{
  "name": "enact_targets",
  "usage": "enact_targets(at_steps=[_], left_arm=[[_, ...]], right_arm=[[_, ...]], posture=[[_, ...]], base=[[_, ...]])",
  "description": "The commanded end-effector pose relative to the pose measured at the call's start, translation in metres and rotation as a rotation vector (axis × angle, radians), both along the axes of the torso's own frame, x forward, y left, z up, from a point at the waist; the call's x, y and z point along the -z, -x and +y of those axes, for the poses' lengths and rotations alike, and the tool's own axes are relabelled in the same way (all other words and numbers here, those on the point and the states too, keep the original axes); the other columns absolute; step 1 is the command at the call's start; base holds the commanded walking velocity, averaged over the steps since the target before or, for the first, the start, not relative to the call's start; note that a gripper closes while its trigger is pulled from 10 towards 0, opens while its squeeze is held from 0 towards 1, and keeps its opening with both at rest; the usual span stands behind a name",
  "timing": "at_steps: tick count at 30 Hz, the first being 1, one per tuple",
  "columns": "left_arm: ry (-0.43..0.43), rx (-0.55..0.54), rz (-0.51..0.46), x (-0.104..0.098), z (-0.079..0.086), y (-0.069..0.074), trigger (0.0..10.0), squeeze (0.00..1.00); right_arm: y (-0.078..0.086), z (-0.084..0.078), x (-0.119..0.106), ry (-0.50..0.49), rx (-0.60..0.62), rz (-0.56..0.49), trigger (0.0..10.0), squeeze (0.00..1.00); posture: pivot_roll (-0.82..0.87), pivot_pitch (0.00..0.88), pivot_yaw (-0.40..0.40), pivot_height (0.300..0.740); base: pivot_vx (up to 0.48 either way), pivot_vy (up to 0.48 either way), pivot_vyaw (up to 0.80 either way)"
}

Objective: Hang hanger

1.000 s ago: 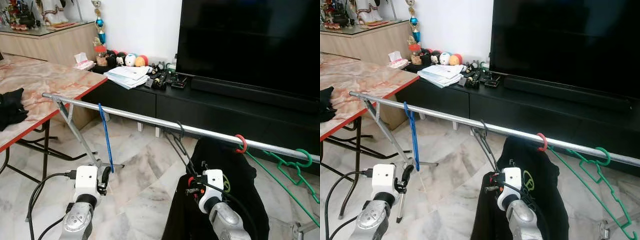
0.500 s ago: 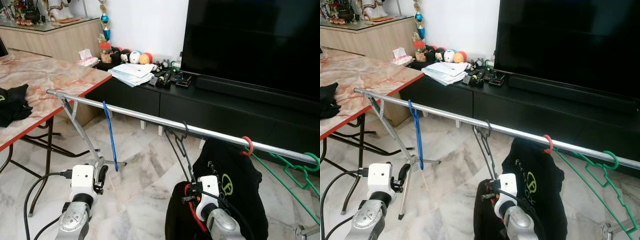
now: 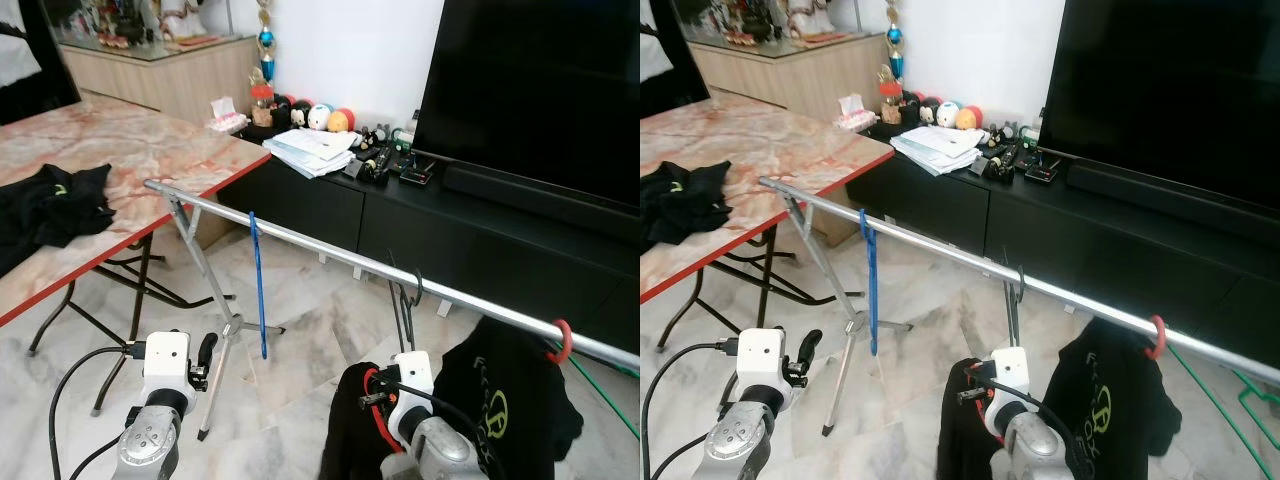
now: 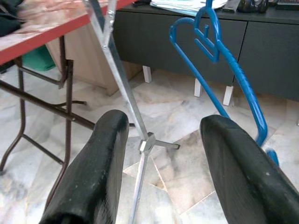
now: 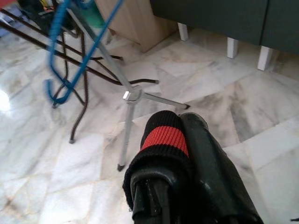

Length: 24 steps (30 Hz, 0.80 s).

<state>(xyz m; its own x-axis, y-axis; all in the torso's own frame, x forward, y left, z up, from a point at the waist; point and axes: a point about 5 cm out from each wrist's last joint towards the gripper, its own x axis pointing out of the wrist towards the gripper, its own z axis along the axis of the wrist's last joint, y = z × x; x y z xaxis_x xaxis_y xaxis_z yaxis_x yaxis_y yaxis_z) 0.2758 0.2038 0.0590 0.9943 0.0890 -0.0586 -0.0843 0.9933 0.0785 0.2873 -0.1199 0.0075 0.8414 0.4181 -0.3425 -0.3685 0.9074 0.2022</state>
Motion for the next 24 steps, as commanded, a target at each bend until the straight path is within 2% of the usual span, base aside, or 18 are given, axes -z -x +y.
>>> enact_targets(at_steps=[1, 11, 20, 24], left_arm=[[0.005, 0.003, -0.008, -0.0035, -0.0009, -0.0022, 10.0, 0.0], [0.007, -0.002, -0.021, -0.0059, 0.0014, -0.0027, 10.0, 0.0], [-0.002, 0.008, -0.006, -0.0063, 0.0, -0.0044, 10.0, 0.0], [-0.007, 0.01, 0.013, -0.0083, -0.001, -0.0098, 10.0, 0.0]], right_arm=[[-0.004, 0.0018, -0.0052, -0.004, -0.01, -0.028, 10.0, 0.0], [-0.0017, 0.0027, -0.0023, 0.002, -0.025, -0.014, 10.0, 0.0], [-0.0017, 0.0034, -0.0018, 0.006, -0.032, -0.014, 10.0, 0.0], [-0.0018, 0.004, -0.002, 0.008, -0.034, -0.014, 10.0, 0.0]], posture=[[0.06, 0.003, 0.014, 0.74], [0.06, 0.002, 0.014, 0.74], [0.06, 0.001, 0.015, 0.74], [0.06, 0.002, 0.016, 0.74]], base=[[0.345, 0.0, 0.0], [0.339, 0.0, 0.0], [0.0, 0.0, 0.0], [0.0, 0.0, 0.0]])
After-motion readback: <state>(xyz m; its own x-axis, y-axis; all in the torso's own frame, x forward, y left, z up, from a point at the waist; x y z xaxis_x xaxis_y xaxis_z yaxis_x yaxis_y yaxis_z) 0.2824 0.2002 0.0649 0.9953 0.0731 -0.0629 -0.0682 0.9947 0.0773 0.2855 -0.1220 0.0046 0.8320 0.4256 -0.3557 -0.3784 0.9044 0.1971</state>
